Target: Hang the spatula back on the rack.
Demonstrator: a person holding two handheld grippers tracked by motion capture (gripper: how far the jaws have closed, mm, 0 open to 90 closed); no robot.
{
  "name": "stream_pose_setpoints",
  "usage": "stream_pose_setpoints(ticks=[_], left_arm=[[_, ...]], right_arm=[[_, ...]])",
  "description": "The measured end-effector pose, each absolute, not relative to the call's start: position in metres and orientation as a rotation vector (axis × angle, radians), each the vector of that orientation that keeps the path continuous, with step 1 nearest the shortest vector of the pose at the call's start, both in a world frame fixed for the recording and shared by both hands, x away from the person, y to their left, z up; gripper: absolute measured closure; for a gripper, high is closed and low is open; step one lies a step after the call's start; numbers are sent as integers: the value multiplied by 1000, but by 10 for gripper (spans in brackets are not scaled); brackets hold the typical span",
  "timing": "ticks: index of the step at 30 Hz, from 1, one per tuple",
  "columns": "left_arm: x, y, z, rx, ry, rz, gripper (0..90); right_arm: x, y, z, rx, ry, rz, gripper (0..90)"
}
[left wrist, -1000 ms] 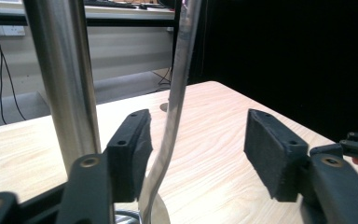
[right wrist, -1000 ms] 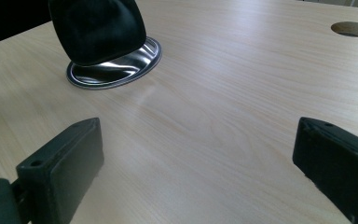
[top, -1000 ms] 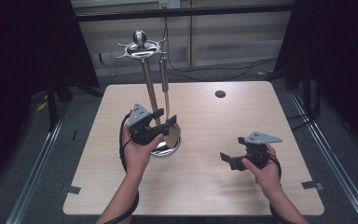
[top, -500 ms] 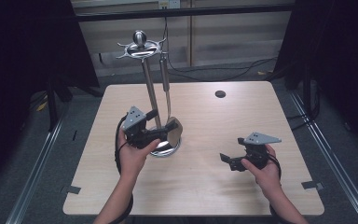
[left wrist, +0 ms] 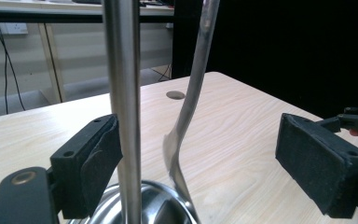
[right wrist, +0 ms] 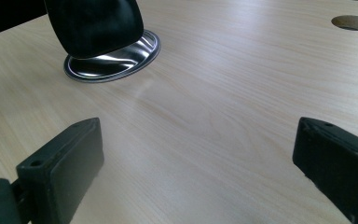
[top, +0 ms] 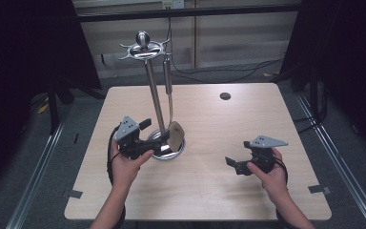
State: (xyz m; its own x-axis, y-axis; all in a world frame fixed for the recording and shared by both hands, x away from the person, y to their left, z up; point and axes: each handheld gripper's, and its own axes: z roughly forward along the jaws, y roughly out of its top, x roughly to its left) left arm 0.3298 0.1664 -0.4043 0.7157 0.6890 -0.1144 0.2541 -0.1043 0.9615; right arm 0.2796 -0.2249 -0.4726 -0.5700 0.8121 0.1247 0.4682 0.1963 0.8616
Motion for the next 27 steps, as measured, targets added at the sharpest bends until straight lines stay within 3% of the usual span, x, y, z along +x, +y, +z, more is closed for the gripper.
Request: stream_pose_setpoints(ticks=[27], left_arm=[[316,195,-439,1734,798,386,131]], right_arm=[[278,-226,-474,1202,2136,1316,20]])
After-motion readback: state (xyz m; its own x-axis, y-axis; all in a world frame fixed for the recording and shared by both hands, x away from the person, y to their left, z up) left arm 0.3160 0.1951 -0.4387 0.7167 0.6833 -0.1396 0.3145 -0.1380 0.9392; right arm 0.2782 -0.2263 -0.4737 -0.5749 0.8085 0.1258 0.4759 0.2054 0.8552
